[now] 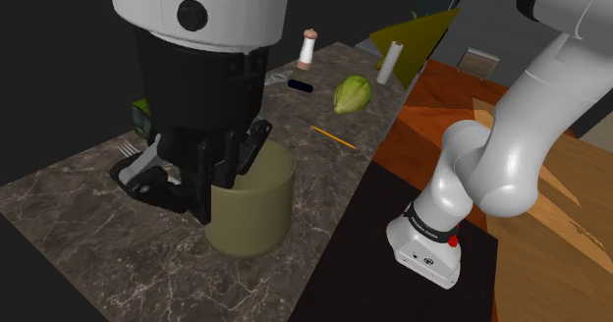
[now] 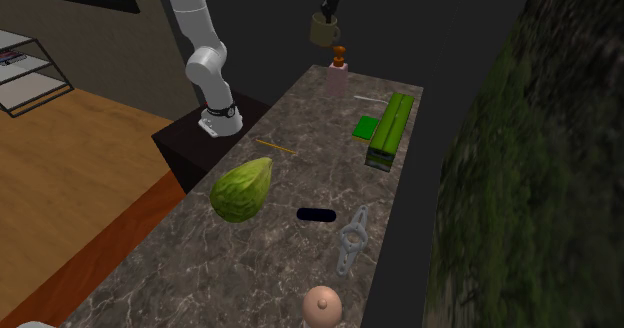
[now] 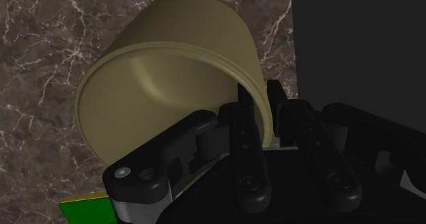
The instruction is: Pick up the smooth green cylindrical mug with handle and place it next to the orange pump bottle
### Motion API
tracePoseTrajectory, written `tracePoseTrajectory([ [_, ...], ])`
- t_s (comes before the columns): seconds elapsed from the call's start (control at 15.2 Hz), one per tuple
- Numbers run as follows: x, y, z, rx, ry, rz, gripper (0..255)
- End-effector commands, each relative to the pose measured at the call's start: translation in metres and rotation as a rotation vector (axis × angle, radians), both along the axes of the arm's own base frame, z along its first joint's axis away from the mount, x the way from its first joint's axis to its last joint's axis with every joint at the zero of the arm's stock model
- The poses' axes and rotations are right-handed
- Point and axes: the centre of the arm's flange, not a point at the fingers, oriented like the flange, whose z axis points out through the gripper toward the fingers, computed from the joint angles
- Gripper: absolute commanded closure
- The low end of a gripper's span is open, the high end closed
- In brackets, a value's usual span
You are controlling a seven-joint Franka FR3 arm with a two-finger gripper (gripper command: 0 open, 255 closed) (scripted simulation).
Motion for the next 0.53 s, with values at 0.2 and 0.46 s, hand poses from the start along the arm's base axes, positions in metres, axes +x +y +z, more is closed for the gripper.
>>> tracePoseTrajectory([
  [0.2,0.000,0.000,-0.026,0.001,0.000,0.000,255],
  [0.46,0.000,0.000,-0.047,0.001,0.000,0.000,255],
])
